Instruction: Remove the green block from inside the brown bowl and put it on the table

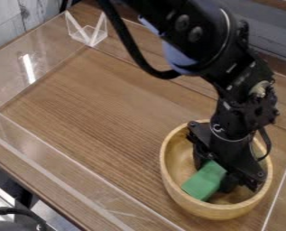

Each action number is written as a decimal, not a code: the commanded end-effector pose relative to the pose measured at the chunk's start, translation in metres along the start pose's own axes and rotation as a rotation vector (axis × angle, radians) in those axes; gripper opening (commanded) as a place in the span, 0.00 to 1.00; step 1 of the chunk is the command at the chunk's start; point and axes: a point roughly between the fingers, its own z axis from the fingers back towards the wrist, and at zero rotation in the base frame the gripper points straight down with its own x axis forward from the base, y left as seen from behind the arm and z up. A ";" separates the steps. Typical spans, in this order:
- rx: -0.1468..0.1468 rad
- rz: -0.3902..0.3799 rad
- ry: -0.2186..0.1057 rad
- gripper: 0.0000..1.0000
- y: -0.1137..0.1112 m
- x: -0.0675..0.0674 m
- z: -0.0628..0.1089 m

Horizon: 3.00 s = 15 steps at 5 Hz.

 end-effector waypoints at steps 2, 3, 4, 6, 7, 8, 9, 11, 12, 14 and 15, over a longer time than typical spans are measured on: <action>-0.003 -0.006 -0.053 0.00 0.003 0.009 0.014; -0.002 -0.010 -0.054 0.00 0.004 0.008 0.013; -0.001 -0.015 -0.054 0.00 0.004 0.008 0.013; 0.001 -0.023 -0.055 0.00 0.006 0.008 0.013; 0.002 -0.025 -0.054 0.00 0.007 0.007 0.015; 0.002 -0.026 -0.053 0.00 0.008 0.007 0.018; 0.003 -0.028 -0.052 0.00 0.009 0.007 0.021; 0.001 -0.025 -0.049 0.00 0.012 0.007 0.030; -0.001 -0.021 -0.048 0.00 0.014 0.007 0.035; -0.009 -0.019 -0.047 0.00 0.018 0.005 0.042; -0.013 -0.016 -0.048 0.00 0.019 0.005 0.045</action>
